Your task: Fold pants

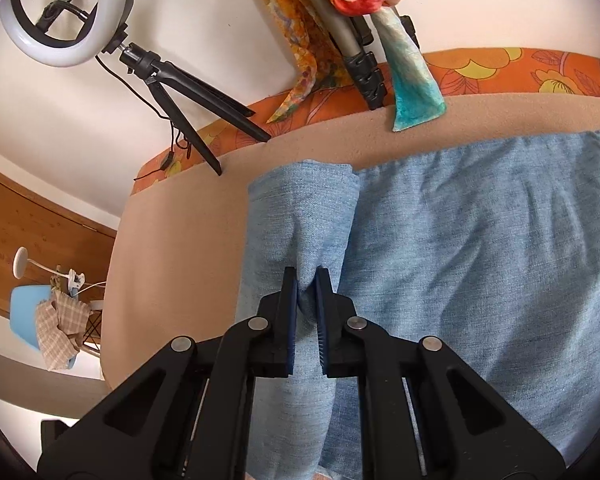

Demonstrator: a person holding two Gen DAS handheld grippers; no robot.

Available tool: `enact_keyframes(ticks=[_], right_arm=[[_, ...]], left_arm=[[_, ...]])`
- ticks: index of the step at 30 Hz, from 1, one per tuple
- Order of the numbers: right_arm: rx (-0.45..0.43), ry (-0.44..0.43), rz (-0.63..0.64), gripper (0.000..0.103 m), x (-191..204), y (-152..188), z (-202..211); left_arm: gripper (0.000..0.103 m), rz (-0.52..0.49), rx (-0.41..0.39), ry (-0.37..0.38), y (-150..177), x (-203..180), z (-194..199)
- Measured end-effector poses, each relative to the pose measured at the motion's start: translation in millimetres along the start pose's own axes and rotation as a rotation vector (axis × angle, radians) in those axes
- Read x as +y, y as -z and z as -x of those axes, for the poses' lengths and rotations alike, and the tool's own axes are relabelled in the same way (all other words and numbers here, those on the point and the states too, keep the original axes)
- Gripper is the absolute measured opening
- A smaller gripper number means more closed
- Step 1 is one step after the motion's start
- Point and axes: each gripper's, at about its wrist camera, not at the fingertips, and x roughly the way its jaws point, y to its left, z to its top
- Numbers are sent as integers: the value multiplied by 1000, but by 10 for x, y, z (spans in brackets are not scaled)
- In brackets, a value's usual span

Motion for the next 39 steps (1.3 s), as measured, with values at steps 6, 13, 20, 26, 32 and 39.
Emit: enact_keyframes(ticks=[6, 13, 20, 26, 32, 39], right_arm=[[46, 9, 44, 10, 56, -31, -52], [78, 25, 67, 12, 31, -59, -184], [58, 79, 65, 45, -118, -82, -234], [72, 53, 60, 16, -98, -52, -325], [9, 92, 155, 8, 252, -77, -111], [-57, 142, 219, 8, 441, -204, 319]], left_arm=[[61, -16, 54, -27, 60, -9, -226], [55, -72, 60, -41, 99, 39, -362], [35, -25, 46, 20, 137, 175, -271], [13, 64, 33, 92, 119, 350, -183], [7, 201, -30, 194, 35, 491, 17], [7, 182, -100, 272, -339, 286, 125]])
